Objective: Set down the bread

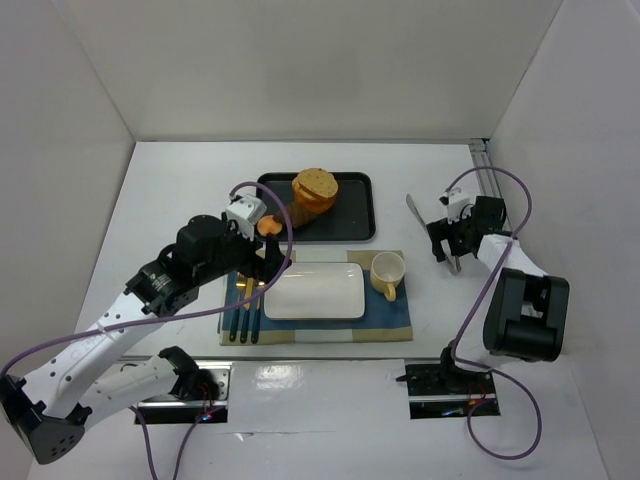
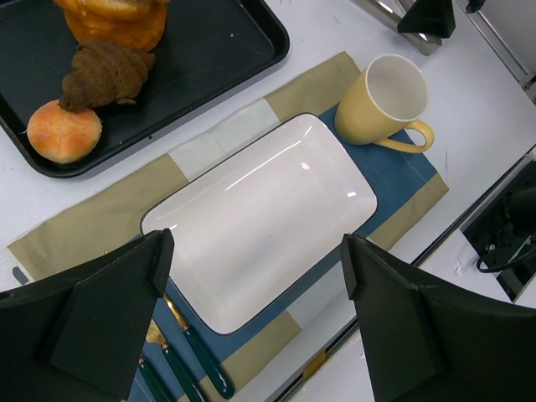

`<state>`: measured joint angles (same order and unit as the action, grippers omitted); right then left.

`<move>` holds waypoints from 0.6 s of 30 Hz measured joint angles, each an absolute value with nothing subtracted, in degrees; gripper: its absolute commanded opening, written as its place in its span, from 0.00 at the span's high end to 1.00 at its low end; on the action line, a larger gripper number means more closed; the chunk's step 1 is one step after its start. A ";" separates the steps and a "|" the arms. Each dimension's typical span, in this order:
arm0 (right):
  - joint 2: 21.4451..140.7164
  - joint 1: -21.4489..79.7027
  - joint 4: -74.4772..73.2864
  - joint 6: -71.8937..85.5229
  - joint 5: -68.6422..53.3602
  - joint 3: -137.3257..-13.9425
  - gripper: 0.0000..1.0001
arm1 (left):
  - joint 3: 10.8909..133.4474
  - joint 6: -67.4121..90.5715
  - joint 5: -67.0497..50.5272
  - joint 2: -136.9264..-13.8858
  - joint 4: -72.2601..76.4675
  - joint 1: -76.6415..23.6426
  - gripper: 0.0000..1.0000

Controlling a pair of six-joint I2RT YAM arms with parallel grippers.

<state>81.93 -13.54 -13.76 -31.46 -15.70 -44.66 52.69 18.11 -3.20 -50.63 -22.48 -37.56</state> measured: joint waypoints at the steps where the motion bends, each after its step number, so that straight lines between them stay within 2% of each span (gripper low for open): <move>1: 83.07 -13.54 -13.37 -31.68 -15.97 -44.82 0.00 | 52.69 18.11 -3.27 -50.63 -22.39 -37.56 0.00; 18: 97.03 -13.54 -9.80 -33.15 -15.92 -51.94 0.00 | 52.47 18.09 -3.33 -50.48 -22.26 -37.56 0.00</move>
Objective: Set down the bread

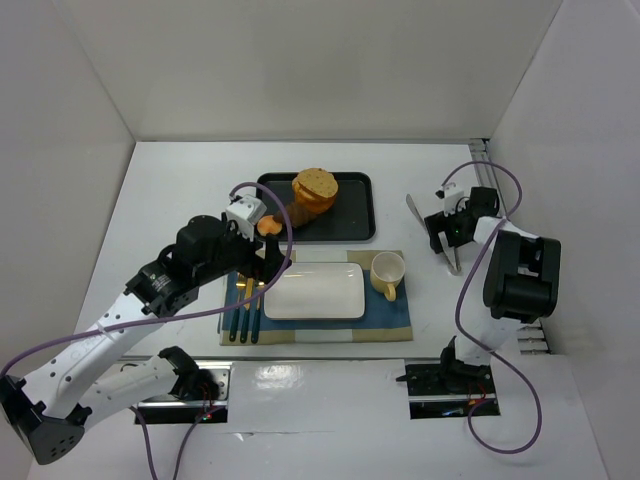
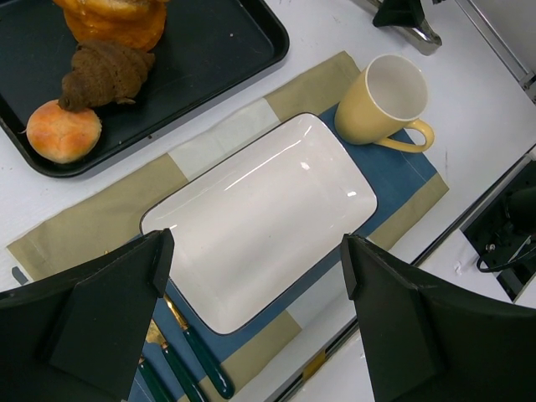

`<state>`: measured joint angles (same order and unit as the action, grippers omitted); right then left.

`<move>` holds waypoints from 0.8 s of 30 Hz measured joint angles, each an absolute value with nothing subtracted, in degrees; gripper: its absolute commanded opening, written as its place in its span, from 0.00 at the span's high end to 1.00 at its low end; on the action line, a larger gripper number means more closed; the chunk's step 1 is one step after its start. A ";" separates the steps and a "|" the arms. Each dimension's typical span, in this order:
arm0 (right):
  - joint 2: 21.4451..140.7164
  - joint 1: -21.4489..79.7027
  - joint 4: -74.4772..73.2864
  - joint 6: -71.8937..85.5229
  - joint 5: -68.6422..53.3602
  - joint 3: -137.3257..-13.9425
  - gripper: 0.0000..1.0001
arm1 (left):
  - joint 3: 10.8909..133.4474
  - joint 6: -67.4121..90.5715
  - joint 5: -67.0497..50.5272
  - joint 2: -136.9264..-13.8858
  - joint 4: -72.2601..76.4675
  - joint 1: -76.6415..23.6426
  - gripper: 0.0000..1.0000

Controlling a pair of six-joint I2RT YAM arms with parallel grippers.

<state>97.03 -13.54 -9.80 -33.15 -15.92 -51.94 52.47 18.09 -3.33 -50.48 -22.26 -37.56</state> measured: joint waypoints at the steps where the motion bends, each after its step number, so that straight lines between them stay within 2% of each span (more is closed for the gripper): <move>1: 97.56 -13.54 -9.82 -33.17 -16.10 -52.53 0.05 | 52.47 18.11 -3.33 -50.48 -22.26 -37.56 0.00; 3: 98.48 -13.72 -9.87 -33.32 -16.78 -53.39 0.18 | 52.47 18.11 -3.33 -50.48 -22.26 -37.56 0.00; 4: 98.87 -13.78 -10.02 -33.41 -17.39 -53.74 0.35 | 52.47 18.11 -3.33 -50.48 -22.26 -37.56 0.00; 7: 100.16 -14.52 -11.31 -33.41 -19.68 -55.11 0.64 | 52.47 18.11 -3.33 -50.48 -22.26 -37.56 0.00; 8: 100.71 -14.96 -11.88 -33.50 -20.75 -55.68 0.84 | 52.47 18.11 -3.33 -50.48 -22.26 -37.56 0.00; 9: 101.10 -15.55 -12.34 -33.95 -21.82 -56.27 0.97 | 52.47 18.11 -3.33 -50.48 -22.24 -37.56 0.00; 10: 101.41 -16.12 -12.88 -33.82 -22.33 -56.75 1.00 | 52.47 18.11 -3.31 -50.48 -22.26 -37.56 0.00; 17: 100.14 -20.05 -17.15 -34.04 -26.39 -57.21 1.00 | 52.16 18.11 -3.27 -50.48 -22.24 -37.56 0.00; 23: 90.56 -19.05 -26.00 -35.24 -32.08 -61.82 1.00 | 52.07 18.11 -2.11 -50.52 -22.26 -37.56 0.00; 24: 88.92 -18.04 -27.24 -35.53 -32.80 -63.55 0.96 | 52.07 18.11 -1.67 -50.52 -22.26 -37.56 0.00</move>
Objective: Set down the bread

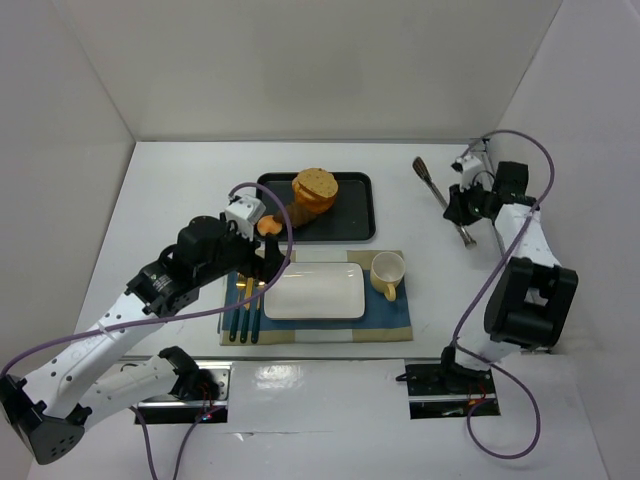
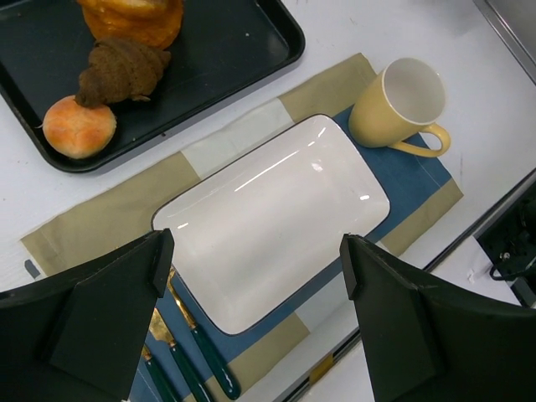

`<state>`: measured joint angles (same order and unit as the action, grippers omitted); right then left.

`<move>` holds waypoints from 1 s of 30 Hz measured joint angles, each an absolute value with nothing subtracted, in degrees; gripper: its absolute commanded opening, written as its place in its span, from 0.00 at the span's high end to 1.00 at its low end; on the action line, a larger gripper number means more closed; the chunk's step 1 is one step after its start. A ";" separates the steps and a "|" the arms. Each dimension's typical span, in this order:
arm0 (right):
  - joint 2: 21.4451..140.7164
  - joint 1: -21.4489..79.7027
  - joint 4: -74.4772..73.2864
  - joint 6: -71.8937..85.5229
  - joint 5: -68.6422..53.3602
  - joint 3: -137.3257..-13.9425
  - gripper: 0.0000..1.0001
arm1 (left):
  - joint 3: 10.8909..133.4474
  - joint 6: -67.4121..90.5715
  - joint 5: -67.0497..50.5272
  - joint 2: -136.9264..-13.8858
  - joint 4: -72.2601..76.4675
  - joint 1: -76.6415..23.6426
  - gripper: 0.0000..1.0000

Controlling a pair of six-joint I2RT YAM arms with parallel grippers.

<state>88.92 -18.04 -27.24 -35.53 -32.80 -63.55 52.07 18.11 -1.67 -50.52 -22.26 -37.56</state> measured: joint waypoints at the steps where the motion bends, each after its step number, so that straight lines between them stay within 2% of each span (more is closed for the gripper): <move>1: 87.05 -16.40 -28.47 -35.75 -33.39 -65.41 0.95 | 52.03 18.09 -1.21 -50.50 -22.22 -37.56 0.00; 2: 85.30 -14.46 -29.19 -35.97 -34.11 -66.85 0.93 | 51.92 18.09 -0.54 -50.48 -22.11 -37.56 0.00; 5: 80.09 -5.65 -30.41 -36.29 -35.11 -70.59 0.79 | 51.29 18.15 2.22 -50.28 -21.82 -37.56 0.00; 8: 77.21 5.32 -31.31 -36.03 -33.39 -72.69 0.46 | 50.46 18.24 5.41 -49.56 -21.82 -37.56 0.00; 9: 76.93 9.04 -31.44 -35.99 -32.23 -73.21 0.42 | 50.22 18.26 6.68 -49.21 -21.87 -37.56 0.00; 12: 77.10 17.72 -31.83 -35.88 -29.28 -73.76 0.39 | 49.82 18.28 10.04 -48.01 -21.74 -37.56 0.00; 16: 78.48 24.43 -33.23 -35.44 -24.97 -74.41 0.39 | 49.10 18.35 13.98 -45.65 -21.74 -37.56 0.00; 30: 88.20 34.24 -33.85 -36.45 -13.65 -75.90 0.38 | 48.38 18.37 19.27 -43.13 -21.23 -37.56 0.00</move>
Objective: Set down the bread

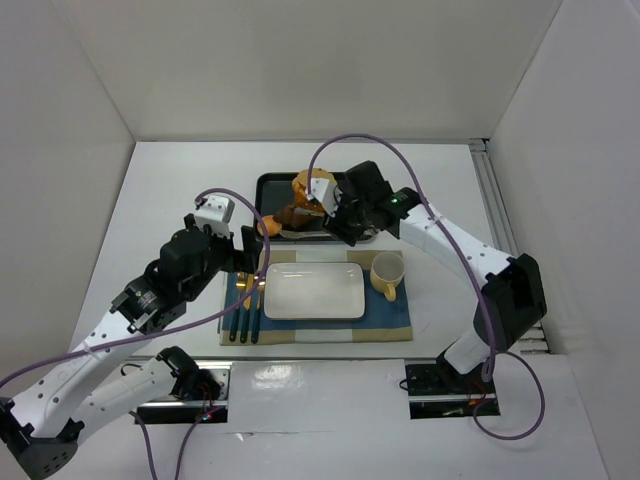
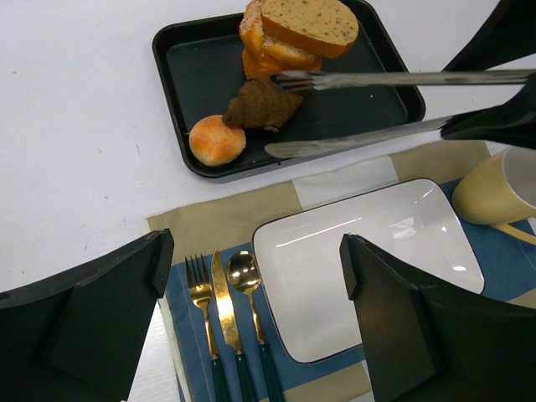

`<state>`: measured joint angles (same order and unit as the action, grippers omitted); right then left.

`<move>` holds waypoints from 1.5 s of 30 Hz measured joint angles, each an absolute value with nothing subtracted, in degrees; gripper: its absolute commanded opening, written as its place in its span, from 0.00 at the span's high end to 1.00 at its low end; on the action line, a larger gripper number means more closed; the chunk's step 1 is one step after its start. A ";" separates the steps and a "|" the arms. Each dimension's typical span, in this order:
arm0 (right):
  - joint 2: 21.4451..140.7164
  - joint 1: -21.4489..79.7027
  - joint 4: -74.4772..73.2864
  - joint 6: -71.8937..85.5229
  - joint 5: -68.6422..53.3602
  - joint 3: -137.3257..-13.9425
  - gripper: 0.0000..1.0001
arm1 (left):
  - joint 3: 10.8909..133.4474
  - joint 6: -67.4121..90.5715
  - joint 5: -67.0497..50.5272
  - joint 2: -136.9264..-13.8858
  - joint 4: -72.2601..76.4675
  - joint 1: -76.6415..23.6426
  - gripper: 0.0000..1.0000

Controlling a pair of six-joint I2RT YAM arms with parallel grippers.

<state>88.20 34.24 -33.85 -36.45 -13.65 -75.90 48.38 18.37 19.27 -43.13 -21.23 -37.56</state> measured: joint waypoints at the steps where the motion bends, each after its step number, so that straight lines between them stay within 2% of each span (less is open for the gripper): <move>1: 89.03 34.61 -33.78 -36.62 -13.26 -75.90 0.38 | 48.38 18.37 19.29 -43.13 -21.23 -37.56 0.00; 11: 92.88 35.09 -28.16 -37.82 -7.55 -75.31 0.38 | 48.38 18.37 19.31 -43.13 -21.21 -37.56 0.00; 30: 97.14 34.72 -23.49 -37.87 -4.89 -72.86 0.35 | 48.38 18.35 19.31 -43.13 -21.21 -37.56 0.00; 32: 97.45 34.72 -23.35 -37.47 -4.14 -72.62 0.40 | 48.36 18.35 19.31 -43.13 -21.21 -37.56 0.00; 33: 97.73 34.72 -23.05 -37.21 -3.68 -72.62 0.46 | 48.38 18.35 19.31 -43.13 -21.21 -37.56 0.00; 34: 98.08 34.70 -22.76 -37.12 -3.40 -72.62 0.62 | 48.36 18.35 19.31 -43.13 -21.21 -37.56 0.00; 37: 99.02 34.61 -22.63 -36.47 -2.57 -72.62 0.82 | 48.38 18.35 19.31 -43.13 -21.21 -37.56 0.00; 45: 96.47 34.06 -22.39 -35.53 -4.64 -71.35 0.83 | 48.36 18.35 19.31 -43.57 -21.17 -37.56 0.00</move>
